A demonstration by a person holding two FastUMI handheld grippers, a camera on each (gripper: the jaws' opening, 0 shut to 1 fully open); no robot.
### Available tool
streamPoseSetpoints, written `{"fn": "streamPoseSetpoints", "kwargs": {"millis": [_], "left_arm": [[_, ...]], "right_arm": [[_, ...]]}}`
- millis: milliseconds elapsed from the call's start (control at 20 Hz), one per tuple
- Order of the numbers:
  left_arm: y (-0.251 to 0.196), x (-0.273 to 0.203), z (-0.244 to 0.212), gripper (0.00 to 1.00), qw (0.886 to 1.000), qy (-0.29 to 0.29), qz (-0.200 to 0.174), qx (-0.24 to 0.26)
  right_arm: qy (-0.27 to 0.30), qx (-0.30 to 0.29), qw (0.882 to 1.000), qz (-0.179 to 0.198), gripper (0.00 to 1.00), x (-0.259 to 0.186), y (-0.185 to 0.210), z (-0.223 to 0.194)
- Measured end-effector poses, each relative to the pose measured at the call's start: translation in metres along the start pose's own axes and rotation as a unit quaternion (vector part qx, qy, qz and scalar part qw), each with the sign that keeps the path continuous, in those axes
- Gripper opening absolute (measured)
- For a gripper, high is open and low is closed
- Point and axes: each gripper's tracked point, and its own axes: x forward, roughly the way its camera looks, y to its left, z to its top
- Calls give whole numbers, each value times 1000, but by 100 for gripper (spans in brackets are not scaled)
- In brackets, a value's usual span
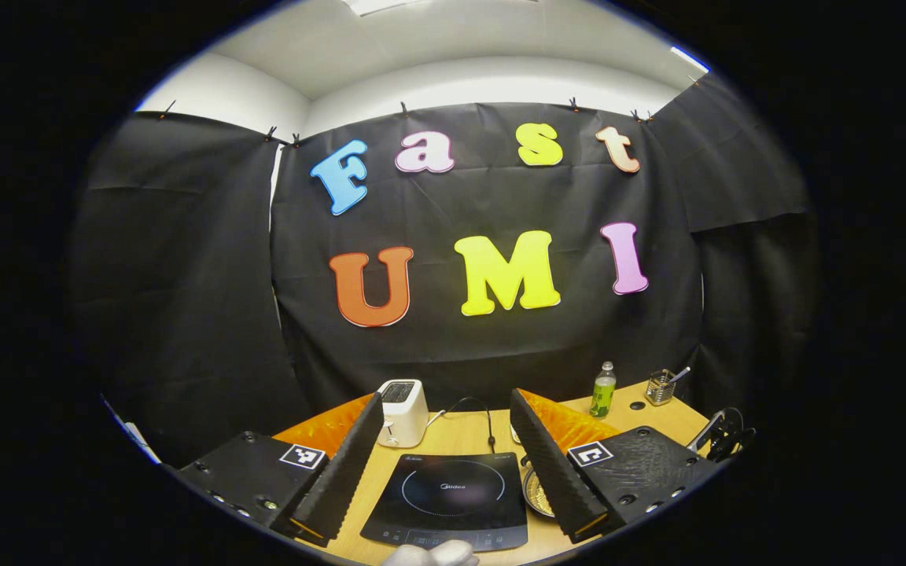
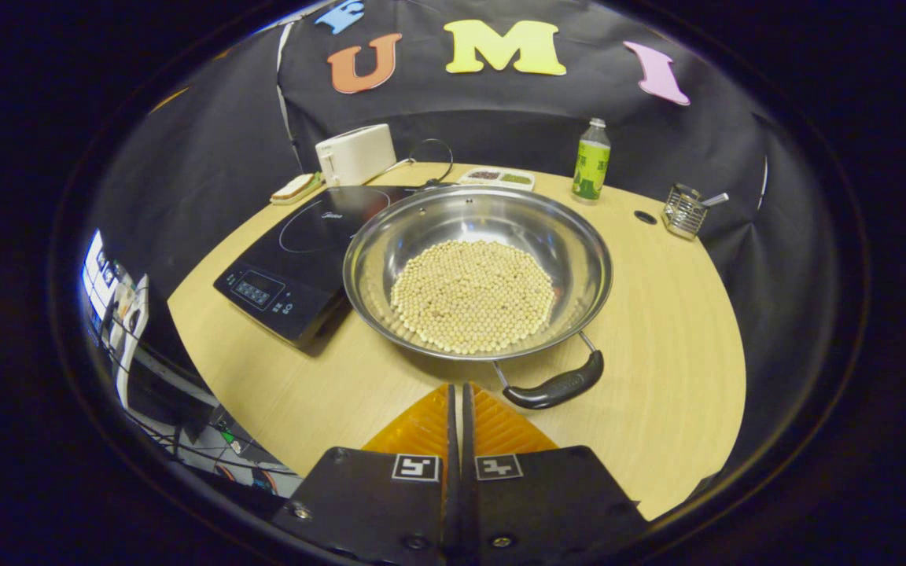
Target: First push the handle of the pot to place it horizontally, then grasp the pot with both hands and set it on the induction cooktop.
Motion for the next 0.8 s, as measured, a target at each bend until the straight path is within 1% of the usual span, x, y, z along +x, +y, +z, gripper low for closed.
{"fn": "streamPoseSetpoints", "kwargs": {"millis": [50,100,150,250,300,400,450,500,700,750,800], "left_arm": [[2,0,-1,96,1000,2,4,1],[3,-1,-2,96,1000,4,7,1],[5,-1,-2,96,1000,4,10,0],[5,0,-2,96,1000,7,14,1],[7,-1,-3,96,1000,8,16,1],[6,1,-3,96,1000,9,17,1],[5,1,-4,96,1000,10,18,2],[4,2,-3,96,1000,10,19,2],[0,2,-3,96,1000,12,22,7],[-2,3,-3,96,1000,13,23,8],[-3,4,-4,96,1000,14,26,9]], "right_arm": [[2,8,1000,0,1,1,-3,0],[6,14,1000,-4,4,3,-9,-2],[10,18,1000,-8,1,5,-15,-3],[12,32,999,3,1,7,-18,-3],[12,34,999,2,4,6,-21,-2],[12,33,999,-4,4,6,-28,-1],[12,35,999,-5,0,6,-31,0],[12,38,999,-4,4,6,-34,1],[12,37,999,-6,4,6,-48,2],[12,40,999,-7,1,5,-51,3],[12,41,999,-6,4,5,-55,3]]}}
